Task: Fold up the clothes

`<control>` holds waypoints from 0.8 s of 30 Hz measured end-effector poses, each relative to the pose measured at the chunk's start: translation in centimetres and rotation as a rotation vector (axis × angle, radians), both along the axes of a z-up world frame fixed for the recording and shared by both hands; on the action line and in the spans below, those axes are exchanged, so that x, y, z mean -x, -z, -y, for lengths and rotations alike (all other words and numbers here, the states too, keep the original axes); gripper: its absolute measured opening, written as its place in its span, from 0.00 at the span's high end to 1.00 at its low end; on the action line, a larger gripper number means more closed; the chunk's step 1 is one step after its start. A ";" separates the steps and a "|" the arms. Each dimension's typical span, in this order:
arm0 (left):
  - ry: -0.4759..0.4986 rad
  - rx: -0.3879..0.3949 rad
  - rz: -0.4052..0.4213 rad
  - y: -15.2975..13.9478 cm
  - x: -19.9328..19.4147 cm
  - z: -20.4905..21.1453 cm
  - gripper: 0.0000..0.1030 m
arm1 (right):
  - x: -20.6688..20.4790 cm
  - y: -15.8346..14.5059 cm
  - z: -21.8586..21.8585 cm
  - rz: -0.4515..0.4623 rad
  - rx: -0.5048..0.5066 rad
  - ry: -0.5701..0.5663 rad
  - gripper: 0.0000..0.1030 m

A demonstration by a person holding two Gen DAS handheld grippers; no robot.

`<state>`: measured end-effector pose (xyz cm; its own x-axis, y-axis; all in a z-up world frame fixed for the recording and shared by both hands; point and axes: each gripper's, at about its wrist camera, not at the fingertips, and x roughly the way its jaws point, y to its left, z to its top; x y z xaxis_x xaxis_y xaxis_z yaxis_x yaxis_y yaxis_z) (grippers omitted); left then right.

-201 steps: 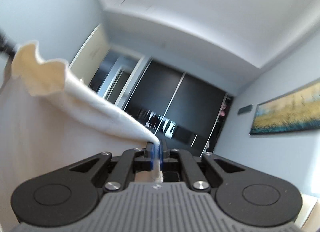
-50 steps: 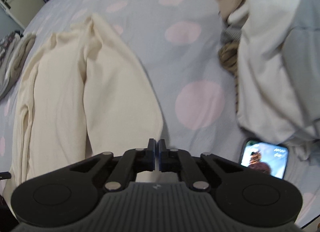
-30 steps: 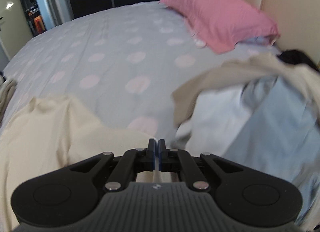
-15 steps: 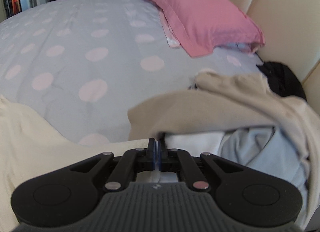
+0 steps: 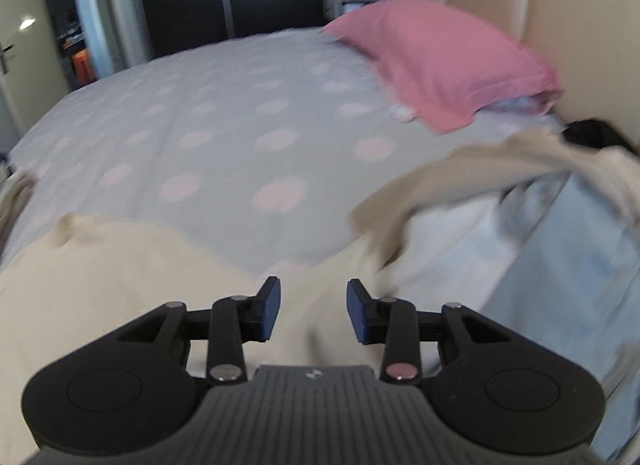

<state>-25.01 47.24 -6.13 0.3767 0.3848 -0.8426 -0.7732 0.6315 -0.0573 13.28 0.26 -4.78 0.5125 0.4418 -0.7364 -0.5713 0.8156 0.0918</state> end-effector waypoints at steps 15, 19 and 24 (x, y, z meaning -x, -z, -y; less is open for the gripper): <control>0.468 0.294 -0.118 6.2 -1.9 16.7 0.55 | 13.8 8.3 -2.6 -0.433 0.007 -0.254 0.59; 0.513 0.275 -0.186 7.3 -2.5 18.2 0.55 | 16.2 9.6 -2.5 -0.491 0.031 -0.263 0.53; 0.500 0.295 -0.220 8.2 -2.5 18.0 0.69 | 18.3 10.5 -2.6 -0.547 0.030 -0.286 0.80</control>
<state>-22.56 29.23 -14.32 0.2568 -0.0541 -0.9649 -0.4015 0.9022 -0.1574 -4.97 2.89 -15.29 -0.0786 0.4808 -0.8733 -0.6443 0.6440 0.4125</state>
